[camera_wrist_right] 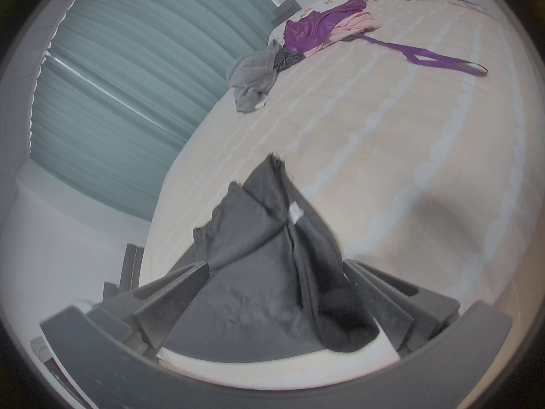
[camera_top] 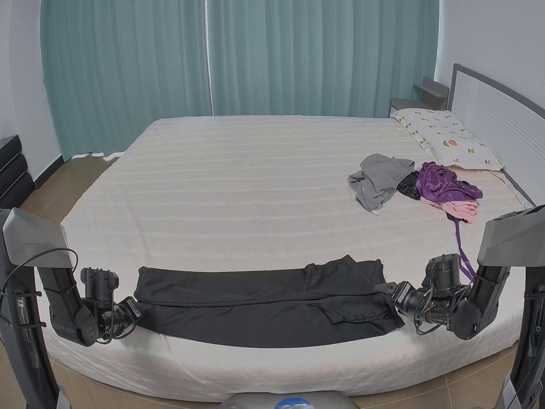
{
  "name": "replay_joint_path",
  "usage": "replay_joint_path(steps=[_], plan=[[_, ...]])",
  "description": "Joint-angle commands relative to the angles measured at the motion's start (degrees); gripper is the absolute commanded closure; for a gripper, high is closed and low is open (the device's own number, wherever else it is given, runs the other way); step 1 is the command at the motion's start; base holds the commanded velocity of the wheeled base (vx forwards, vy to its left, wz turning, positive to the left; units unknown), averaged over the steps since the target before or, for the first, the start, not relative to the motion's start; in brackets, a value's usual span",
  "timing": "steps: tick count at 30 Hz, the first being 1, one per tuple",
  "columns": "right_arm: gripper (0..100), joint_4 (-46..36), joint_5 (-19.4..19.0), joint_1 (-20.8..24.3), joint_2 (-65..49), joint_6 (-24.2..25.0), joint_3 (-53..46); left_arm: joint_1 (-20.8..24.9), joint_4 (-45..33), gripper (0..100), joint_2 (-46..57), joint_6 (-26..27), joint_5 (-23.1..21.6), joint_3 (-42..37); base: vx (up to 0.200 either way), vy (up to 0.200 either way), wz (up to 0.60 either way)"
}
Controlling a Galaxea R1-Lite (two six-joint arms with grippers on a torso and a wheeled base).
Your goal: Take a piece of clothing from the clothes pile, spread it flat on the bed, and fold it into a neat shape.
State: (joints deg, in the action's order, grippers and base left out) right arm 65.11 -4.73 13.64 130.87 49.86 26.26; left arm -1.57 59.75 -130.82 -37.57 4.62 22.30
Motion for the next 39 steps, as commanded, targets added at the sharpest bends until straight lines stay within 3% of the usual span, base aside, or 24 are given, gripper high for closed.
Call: replay_joint_path(steps=[1, 11, 15, 19, 25, 34, 35, 39], plan=[[0, -0.9, 0.1, 2.5, -2.7, -0.6, -3.8, 0.8, 1.2, 100, -2.2, -0.3, 1.1, 0.0, 0.000, 0.000, 0.00], [0, -8.9, 0.2, 4.3, -3.2, -1.0, -3.1, 0.7, 1.6, 100, -0.4, -0.6, 1.3, -1.0, 0.000, 0.000, 0.00], [0, -10.3, 3.5, 3.8, -5.4, -1.3, -2.5, 0.7, 1.6, 100, -0.3, -0.6, 1.3, -1.4, 0.000, 0.000, 0.00], [0, -12.2, 4.1, 3.6, -7.6, -2.2, -4.1, 0.7, 1.7, 100, -0.2, -0.6, 1.3, -1.4, 0.000, 0.000, 0.00], [0, -11.4, 4.6, 3.6, -5.7, -5.7, -5.4, 0.7, 1.6, 100, -0.3, -0.6, 1.3, -1.5, 0.000, 0.000, 0.00], [0, -2.2, 3.9, 2.7, 1.3, -7.1, -5.1, 0.8, 2.0, 100, -0.3, -0.6, 1.3, -1.6, 0.000, 0.000, 0.00], [100, -1.5, 4.0, 2.6, 2.1, -8.0, -5.3, 0.8, 2.0, 100, -0.3, -0.6, 1.3, -1.6, 0.000, 0.000, 0.00], [100, -0.3, 4.6, 1.3, 2.5, -10.8, -5.9, 0.8, 2.0, 100, -0.3, -0.6, 1.3, -1.6, 0.000, 0.000, 0.00]])
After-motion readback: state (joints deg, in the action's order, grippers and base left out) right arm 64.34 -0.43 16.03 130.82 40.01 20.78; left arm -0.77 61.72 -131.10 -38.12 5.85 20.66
